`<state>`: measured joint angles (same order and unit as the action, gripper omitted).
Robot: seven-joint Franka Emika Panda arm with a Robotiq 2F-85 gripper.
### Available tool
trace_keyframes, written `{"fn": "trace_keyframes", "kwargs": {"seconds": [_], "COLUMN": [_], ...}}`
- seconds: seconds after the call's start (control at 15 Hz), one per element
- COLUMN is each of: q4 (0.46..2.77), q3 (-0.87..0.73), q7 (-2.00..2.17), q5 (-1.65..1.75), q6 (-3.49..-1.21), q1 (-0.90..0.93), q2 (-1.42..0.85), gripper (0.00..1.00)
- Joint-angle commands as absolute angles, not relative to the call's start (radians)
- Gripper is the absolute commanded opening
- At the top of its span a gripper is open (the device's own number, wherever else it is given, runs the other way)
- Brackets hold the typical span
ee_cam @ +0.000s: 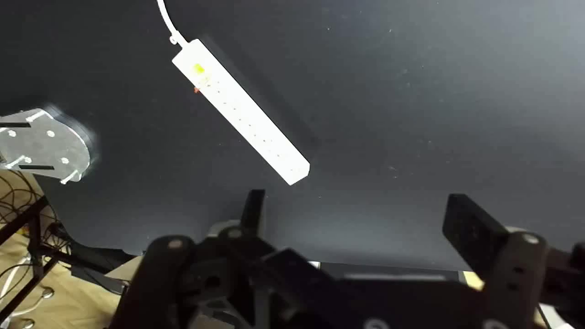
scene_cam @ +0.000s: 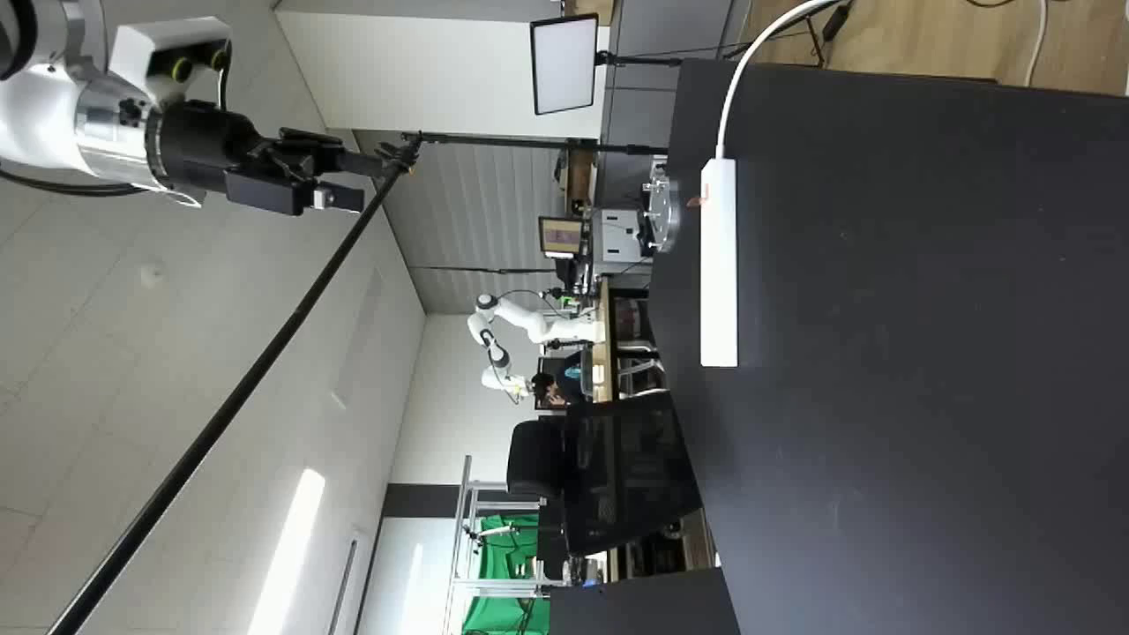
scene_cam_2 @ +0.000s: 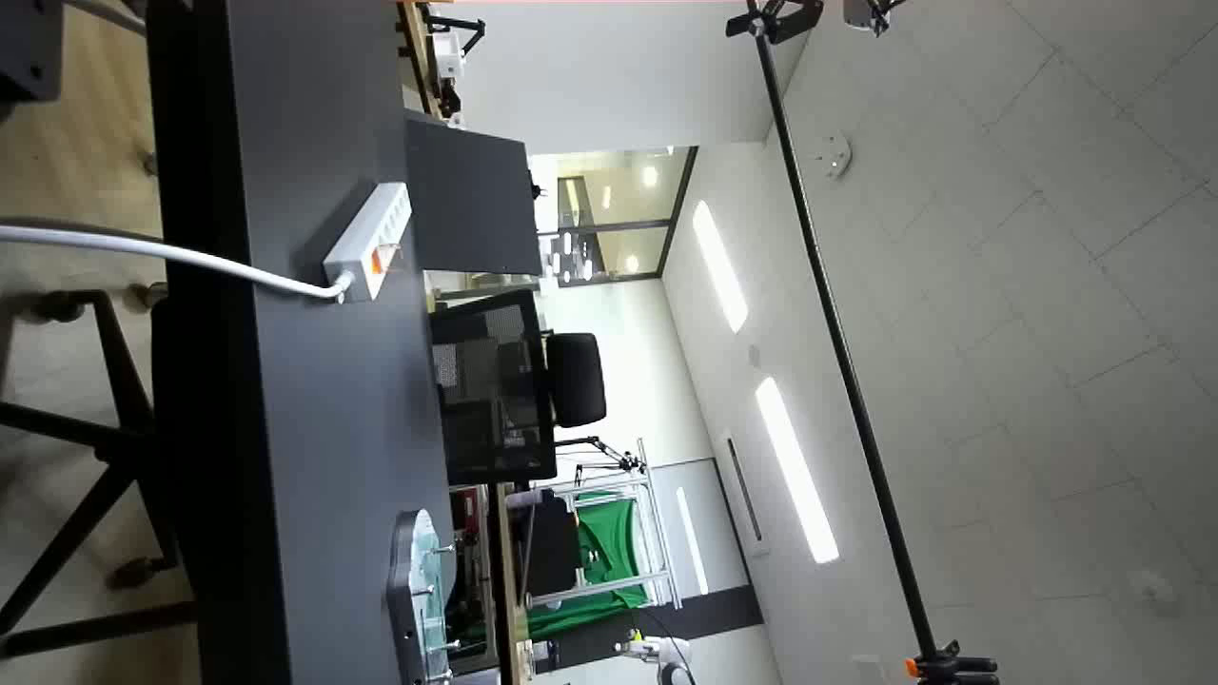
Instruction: Press the switch on the adapter
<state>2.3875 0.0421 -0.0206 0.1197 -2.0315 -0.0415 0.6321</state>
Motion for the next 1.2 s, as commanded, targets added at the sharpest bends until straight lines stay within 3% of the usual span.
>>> {"fn": "trace_keyframes", "kwargs": {"seconds": [0.0,0.6,1.13], "q4": [2.385,2.385,2.369], "q3": [0.033,0.033,-0.234], "q7": [-0.015,-0.015,-0.693], "q5": [0.127,0.127,0.105], "q6": [-2.029,-2.029,-2.264], "q1": [-0.030,-0.030,0.060], "q2": [0.631,0.633,0.366], "gripper": [1.00,1.00,1.00]}}
